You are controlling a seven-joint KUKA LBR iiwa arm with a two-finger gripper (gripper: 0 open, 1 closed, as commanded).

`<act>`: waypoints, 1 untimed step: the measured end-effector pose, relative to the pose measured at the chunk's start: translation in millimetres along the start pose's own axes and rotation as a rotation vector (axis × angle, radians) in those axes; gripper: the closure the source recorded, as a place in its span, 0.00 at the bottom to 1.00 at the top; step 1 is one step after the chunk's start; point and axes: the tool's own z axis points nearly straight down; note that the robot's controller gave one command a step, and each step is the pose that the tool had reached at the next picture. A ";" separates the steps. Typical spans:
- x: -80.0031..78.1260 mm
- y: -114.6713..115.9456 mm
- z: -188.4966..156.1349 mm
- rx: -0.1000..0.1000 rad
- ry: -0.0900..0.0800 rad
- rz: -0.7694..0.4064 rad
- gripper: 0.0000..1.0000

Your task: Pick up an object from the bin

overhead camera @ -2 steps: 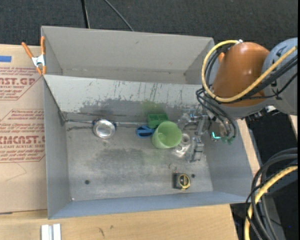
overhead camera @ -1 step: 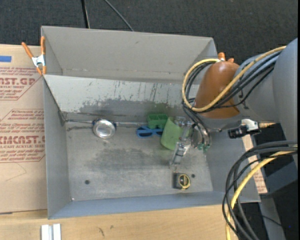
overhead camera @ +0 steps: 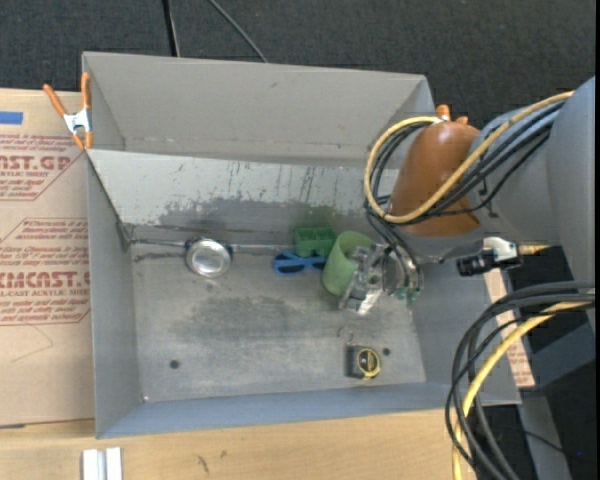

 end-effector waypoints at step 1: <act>3.2 6.3 -105.9 -0.003 -0.009 0.002 1.00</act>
Offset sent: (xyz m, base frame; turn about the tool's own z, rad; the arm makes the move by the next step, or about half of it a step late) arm -0.0041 0.0061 0.1013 0.0034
